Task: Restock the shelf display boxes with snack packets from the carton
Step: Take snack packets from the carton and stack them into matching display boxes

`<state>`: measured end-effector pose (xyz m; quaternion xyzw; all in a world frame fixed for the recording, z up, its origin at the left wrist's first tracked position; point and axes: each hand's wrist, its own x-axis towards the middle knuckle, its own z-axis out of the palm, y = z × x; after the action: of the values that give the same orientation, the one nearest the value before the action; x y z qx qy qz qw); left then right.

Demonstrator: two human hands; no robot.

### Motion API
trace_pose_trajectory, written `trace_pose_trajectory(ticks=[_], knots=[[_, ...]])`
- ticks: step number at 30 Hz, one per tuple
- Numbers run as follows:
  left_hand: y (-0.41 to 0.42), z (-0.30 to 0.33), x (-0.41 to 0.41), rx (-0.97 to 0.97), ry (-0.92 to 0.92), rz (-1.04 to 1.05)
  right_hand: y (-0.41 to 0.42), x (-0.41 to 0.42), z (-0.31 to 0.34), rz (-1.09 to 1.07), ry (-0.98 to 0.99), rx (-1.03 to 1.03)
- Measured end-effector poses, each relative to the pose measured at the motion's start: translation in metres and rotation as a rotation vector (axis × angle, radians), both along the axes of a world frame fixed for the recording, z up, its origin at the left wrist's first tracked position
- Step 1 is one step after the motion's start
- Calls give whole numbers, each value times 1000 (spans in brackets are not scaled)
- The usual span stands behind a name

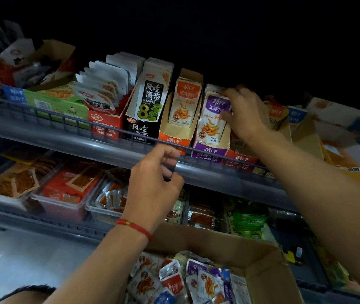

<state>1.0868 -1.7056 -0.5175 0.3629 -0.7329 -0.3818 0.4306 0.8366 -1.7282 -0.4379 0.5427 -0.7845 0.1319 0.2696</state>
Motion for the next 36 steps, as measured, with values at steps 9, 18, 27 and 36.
trace_pose_trajectory(ticks=[9, 18, 27, 36], knots=[[1, 0, -2, -5, -9, -3, 2, 1, 2, -1, 33, -8], [-2, -4, 0, -25, -5, -13, -2, 2, 1, -10, 26, 1], [4, -12, -2, -75, -69, -77, 53, 11, 2, 193, 27, -217], [73, -71, -35, -189, -605, -629, 212, 27, -112, 240, -380, 26]])
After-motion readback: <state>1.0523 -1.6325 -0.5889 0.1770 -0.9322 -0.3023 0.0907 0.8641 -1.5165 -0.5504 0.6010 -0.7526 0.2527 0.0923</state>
